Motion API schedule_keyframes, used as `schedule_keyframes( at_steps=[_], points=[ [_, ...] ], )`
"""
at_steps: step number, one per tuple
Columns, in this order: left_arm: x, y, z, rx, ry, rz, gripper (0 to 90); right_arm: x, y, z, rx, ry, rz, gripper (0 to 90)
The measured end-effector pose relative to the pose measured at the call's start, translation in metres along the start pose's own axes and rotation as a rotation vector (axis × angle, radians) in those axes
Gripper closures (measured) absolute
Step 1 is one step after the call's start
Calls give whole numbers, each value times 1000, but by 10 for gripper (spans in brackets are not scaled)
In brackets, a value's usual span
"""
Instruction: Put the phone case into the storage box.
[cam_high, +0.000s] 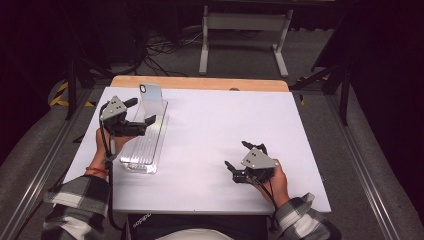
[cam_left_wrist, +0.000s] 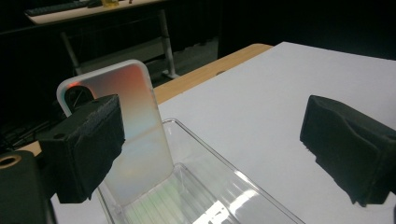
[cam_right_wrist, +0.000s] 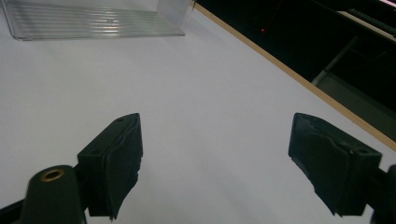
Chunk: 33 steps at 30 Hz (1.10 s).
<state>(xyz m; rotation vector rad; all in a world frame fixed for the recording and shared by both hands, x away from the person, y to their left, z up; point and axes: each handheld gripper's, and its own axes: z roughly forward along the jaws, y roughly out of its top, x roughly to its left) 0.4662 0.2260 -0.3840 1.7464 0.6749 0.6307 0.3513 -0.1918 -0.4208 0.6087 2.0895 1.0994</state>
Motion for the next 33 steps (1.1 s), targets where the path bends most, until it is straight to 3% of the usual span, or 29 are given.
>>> schedule_keyframes(
  at_steps=[12, 28, 33],
  points=[
    [-7, 6, -6, -19, -21, 10, 62, 0, -1, -3, -7, -12, 7, 172],
    [-18, 10, -12, -21, -47, 34, 27, -4, -3, -8, -32, -33, 63, 109],
    [-23, 12, -17, -43, -58, 40, 27, -4, -5, -10, -30, -38, 65, 92]
  ],
)
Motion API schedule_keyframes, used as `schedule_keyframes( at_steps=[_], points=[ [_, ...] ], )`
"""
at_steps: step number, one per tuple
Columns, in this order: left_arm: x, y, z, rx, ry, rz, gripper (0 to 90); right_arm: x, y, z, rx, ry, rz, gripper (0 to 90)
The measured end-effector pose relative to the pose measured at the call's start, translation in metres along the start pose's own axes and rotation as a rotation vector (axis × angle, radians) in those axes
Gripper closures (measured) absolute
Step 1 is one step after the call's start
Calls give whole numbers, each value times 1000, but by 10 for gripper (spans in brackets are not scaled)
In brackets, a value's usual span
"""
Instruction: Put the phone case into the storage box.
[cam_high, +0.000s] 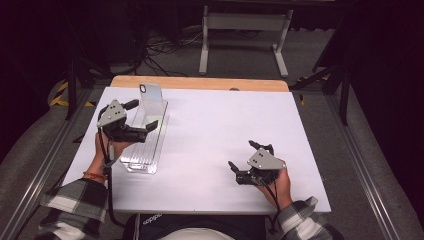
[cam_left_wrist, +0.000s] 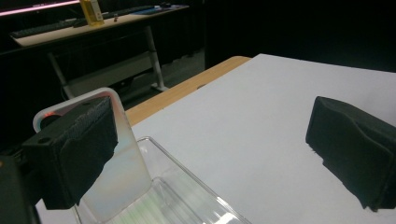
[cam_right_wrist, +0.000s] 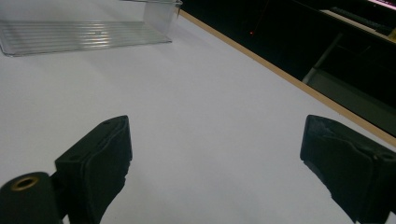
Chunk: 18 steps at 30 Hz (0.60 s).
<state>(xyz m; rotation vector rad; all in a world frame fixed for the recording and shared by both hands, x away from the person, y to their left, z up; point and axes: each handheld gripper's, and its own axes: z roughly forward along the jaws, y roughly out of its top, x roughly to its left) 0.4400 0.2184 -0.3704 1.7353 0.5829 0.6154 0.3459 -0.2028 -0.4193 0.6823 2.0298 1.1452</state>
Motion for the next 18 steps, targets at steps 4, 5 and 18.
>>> schedule_keyframes(
  at_steps=[4, 5, 18],
  points=[
    [-3, 3, -5, -13, -12, 6, 24, 0, 0, -1, -2, -1, -4, 88],
    [-4, 3, -5, -19, -9, 7, 24, 1, 0, -1, 2, 2, -8, 88],
    [-9, 7, -12, -35, -23, 15, 27, 0, -1, -3, 5, -12, -9, 90]
  ],
)
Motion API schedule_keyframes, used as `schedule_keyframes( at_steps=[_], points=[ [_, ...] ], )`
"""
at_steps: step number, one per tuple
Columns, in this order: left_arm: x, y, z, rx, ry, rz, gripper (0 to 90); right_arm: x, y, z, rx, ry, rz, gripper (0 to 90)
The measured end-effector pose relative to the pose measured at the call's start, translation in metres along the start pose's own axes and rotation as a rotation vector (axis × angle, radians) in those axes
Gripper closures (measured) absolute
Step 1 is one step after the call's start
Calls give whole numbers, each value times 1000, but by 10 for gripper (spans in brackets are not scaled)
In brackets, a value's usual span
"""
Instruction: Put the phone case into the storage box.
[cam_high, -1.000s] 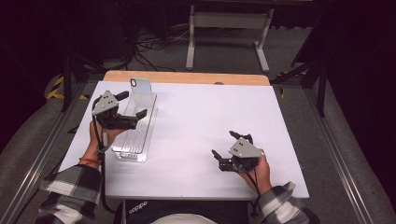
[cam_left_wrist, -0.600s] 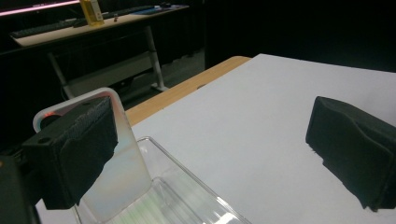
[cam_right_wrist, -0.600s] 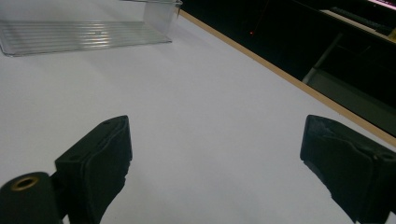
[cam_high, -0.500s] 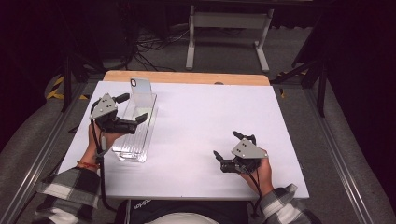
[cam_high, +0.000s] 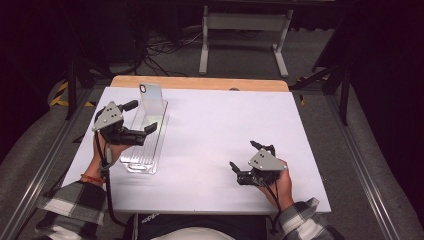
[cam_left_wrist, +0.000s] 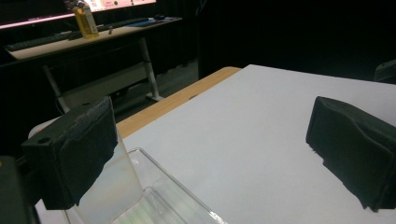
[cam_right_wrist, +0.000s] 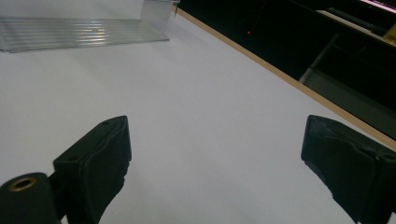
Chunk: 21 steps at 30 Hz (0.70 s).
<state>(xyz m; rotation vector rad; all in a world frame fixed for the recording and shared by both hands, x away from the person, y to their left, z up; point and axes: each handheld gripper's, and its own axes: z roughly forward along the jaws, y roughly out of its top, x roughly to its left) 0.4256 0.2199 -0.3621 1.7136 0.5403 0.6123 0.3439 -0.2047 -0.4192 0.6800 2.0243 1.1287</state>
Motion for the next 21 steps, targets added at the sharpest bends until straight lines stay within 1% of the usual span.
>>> schedule_keyframes(
  at_steps=[2, 4, 9, 11, 15, 18, 21],
  points=[
    [-1, 1, -2, -12, -1, 2, 28, 1, 0, 1, 3, -4, -6, 90],
    [-1, 1, -3, -7, -3, 7, 30, 1, 0, 1, 5, -4, -7, 90],
    [-5, 1, -7, -16, 0, 8, 32, 2, 1, 0, 0, -7, -15, 93],
    [-6, 1, -8, -12, -3, 14, 33, 1, 1, 0, -1, -5, -10, 93],
    [-9, 1, -8, -19, -15, 8, 38, 1, 0, 1, 3, -8, -9, 93],
    [-12, 1, -7, -18, -19, 16, 38, 0, 0, 0, 2, -11, -5, 93],
    [-16, 0, -6, -19, -28, 15, 42, 0, 0, 0, -1, -13, 0, 94]
  ],
)
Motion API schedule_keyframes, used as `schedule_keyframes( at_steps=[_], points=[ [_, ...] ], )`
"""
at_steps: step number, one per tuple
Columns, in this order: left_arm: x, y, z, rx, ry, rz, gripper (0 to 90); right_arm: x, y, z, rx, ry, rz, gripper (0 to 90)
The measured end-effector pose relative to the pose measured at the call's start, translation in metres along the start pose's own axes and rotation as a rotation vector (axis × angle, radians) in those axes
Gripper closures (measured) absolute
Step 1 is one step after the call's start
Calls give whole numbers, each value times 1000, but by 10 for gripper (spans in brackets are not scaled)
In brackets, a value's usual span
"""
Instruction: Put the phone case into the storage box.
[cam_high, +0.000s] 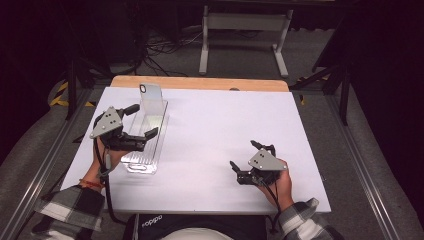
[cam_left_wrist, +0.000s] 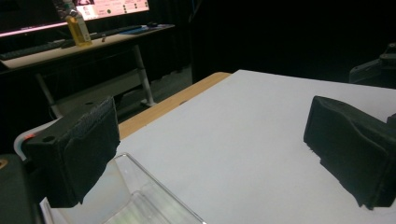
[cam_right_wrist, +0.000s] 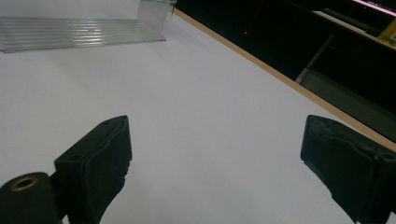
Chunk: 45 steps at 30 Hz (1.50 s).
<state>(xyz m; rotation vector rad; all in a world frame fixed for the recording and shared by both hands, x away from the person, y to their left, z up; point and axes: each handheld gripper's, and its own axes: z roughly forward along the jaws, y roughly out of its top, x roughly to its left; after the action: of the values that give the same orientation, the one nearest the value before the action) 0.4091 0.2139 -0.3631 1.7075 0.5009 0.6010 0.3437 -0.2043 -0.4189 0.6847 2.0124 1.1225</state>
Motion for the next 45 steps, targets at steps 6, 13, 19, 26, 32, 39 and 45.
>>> schedule_keyframes(
  at_steps=[6, 13, 19, 26, 32, 39, 45],
  points=[
    [-9, -2, 2, 10, -20, 18, 43, 0, -1, -2, 2, -4, -4, 95],
    [-18, -3, 6, 22, -28, 42, 38, -1, -2, -3, -1, -7, -3, 98],
    [-27, -4, 8, 15, -35, 56, 40, 0, -1, -7, -15, -20, -8, 118],
    [-35, -10, 4, 16, -34, 59, 38, 2, -2, -7, -5, -16, -11, 118],
    [-41, -10, 3, 22, -50, 77, 34, -1, -2, -9, -18, -41, 0, 122],
    [-47, -9, 3, 21, -52, 96, 34, 0, -2, -11, -25, -35, -8, 135],
    [-51, -11, 2, 25, -56, 104, 32, 1, -2, -12, -22, -35, -13, 134]
  ],
)
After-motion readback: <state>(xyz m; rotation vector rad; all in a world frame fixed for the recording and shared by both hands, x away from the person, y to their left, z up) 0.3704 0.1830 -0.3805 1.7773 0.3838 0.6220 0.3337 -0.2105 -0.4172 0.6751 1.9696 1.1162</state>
